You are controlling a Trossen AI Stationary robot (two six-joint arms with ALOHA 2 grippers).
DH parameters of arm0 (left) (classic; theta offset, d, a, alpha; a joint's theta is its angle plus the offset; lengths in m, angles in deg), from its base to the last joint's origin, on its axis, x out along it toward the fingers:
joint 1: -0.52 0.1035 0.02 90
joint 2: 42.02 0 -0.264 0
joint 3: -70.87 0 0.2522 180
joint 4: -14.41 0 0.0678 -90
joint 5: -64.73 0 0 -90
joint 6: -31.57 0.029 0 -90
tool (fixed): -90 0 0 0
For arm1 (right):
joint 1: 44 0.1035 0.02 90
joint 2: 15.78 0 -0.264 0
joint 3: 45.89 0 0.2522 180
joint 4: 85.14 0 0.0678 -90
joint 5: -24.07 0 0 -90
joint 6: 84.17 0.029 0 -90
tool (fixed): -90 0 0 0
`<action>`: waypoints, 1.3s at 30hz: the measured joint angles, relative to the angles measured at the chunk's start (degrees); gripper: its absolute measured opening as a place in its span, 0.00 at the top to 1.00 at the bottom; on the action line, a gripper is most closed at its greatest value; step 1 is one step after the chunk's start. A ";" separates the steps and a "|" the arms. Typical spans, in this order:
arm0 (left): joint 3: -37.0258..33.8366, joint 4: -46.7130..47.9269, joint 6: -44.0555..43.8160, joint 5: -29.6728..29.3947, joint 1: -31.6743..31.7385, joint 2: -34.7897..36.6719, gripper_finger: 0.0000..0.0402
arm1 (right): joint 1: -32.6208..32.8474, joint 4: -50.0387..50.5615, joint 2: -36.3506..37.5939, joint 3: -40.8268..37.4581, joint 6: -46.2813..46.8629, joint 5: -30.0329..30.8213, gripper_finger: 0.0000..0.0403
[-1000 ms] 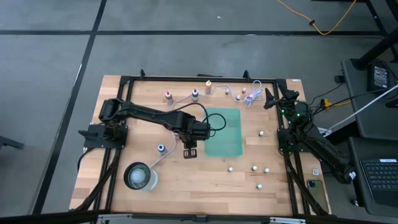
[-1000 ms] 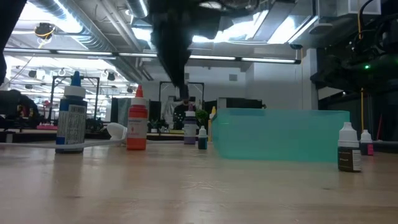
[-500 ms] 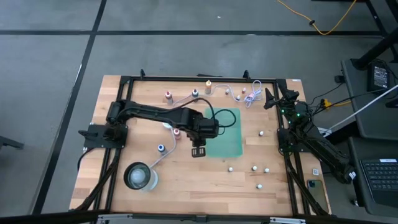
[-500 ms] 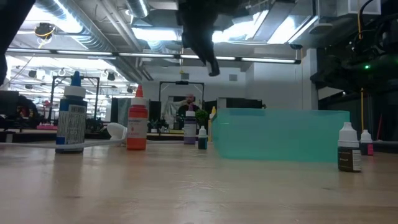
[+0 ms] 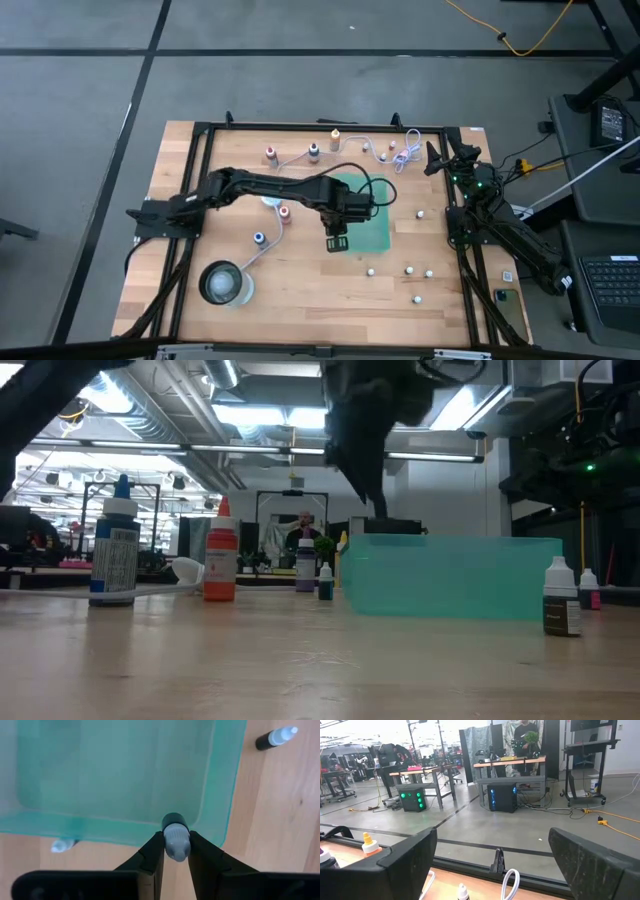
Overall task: Pick & Place food coloring
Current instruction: Put the small violet food coloring bottle into the green bin
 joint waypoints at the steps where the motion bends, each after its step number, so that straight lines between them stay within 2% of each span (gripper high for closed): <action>1: 0.48 -0.29 -0.22 0.61 0.00 -0.75 0.83 | 0.00 0.00 0.00 0.00 0.00 0.02 0.05; 8: 0.51 -0.22 -1.15 1.01 -0.20 -3.34 0.83 | 0.00 0.00 0.00 0.00 0.00 0.01 0.05; 22: -5.86 -4.28 -2.50 0.64 -1.03 -3.26 0.83 | 0.00 0.02 0.00 0.00 0.00 0.00 0.05; 39: -4.82 -5.06 0.94 0.40 -2.27 -6.45 0.83 | 0.02 0.00 0.00 0.00 0.00 0.00 0.05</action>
